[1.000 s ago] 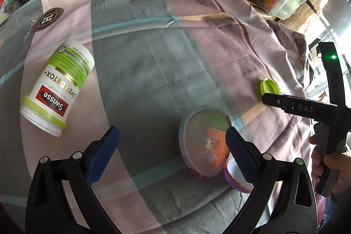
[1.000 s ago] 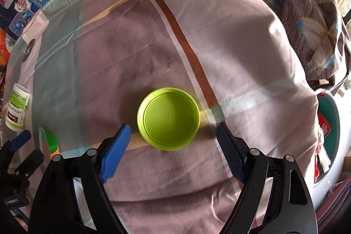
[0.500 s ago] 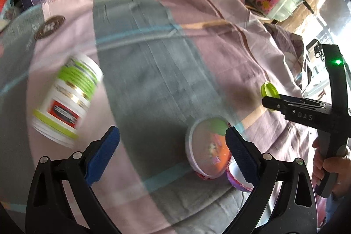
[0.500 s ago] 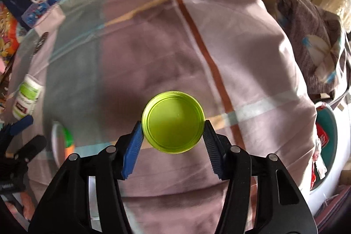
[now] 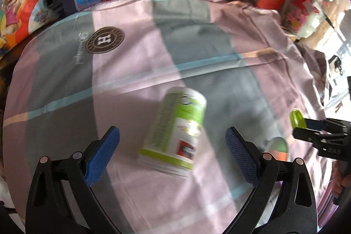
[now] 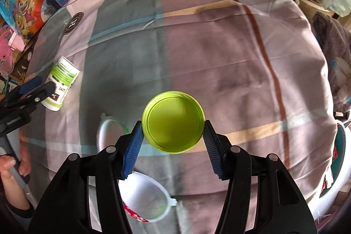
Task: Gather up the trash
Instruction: 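Grasp the green lid with the right gripper while the left grasps the white Swisse bottle, then carry the lid and bottle over the teal bucket and open both grippers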
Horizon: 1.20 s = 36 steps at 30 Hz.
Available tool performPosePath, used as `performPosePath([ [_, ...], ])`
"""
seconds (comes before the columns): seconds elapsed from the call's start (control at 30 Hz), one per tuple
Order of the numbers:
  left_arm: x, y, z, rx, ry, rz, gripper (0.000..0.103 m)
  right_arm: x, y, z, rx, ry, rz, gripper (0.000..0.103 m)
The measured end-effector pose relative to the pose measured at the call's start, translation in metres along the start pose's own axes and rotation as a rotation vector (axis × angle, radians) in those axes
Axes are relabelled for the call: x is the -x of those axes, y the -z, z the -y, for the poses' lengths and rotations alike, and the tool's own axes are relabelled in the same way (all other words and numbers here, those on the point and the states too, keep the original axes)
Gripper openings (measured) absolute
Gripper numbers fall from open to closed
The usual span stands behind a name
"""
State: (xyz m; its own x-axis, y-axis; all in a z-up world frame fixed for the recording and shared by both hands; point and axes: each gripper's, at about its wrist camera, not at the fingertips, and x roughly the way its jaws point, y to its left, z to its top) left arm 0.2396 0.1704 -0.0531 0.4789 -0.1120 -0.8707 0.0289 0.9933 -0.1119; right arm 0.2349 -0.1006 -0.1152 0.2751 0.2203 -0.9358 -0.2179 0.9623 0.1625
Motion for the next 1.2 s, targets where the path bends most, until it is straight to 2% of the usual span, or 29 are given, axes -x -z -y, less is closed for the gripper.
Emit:
performPosePath([
  [0.1,-0.012,0.002,-0.001,-0.006,-0.007,-0.027,0.097,-0.004,-0.004,-0.004,0.003,0.0,-0.005,0.053],
  [0.2,-0.022,0.004,0.003,-0.022,-0.01,-0.046,0.091,-0.006,-0.005,-0.002,-0.005,0.001,-0.009,0.053],
  [0.27,-0.027,0.006,0.005,-0.026,-0.013,-0.057,0.08,-0.006,-0.006,0.0,-0.008,0.002,-0.009,0.053],
  [0.33,-0.034,0.006,0.006,-0.018,-0.014,-0.083,0.062,-0.006,-0.006,0.003,-0.014,0.001,-0.007,0.053],
  [0.37,-0.034,0.007,0.007,-0.025,-0.041,-0.074,0.061,-0.005,-0.006,0.005,-0.019,0.0,-0.005,0.053],
  [0.47,-0.03,0.009,0.013,-0.024,-0.086,-0.063,0.058,-0.002,-0.003,0.012,-0.032,-0.002,0.004,0.053],
  [0.57,-0.022,0.011,0.017,-0.003,-0.1,-0.049,0.057,0.002,0.002,0.019,-0.046,-0.011,0.01,0.053],
  [0.9,0.006,0.014,0.062,-0.046,-0.072,-0.004,0.056,0.028,0.024,0.052,-0.099,-0.026,0.056,0.053],
  [1.2,0.036,0.023,0.125,-0.116,0.006,0.029,0.056,0.065,0.049,0.091,-0.167,-0.086,0.117,0.053],
])
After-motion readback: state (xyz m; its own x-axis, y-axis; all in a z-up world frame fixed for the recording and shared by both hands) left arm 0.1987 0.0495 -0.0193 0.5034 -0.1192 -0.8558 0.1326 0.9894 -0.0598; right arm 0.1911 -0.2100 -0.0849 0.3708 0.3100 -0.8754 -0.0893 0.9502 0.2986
